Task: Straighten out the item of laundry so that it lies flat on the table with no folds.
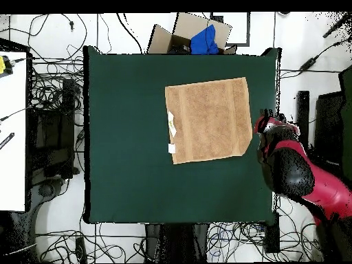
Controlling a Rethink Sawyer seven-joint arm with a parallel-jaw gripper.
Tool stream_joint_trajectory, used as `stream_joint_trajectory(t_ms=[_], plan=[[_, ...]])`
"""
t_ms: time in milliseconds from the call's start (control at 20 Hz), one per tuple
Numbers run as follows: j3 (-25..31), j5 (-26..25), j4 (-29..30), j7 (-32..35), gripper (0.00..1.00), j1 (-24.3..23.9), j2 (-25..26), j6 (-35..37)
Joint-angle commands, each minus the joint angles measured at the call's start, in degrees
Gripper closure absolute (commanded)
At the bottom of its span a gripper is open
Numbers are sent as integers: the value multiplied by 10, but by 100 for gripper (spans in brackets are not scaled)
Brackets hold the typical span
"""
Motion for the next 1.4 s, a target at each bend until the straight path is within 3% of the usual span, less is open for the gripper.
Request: stream_joint_trajectory(t_ms=[50, 750, 1400], plan=[[-22, 20, 13, 90, 0, 54, 4, 50], [-72, 35, 33, 114, 0, 108, -12, 24], [-43, 29, 31, 102, 0, 85, 10, 14]])
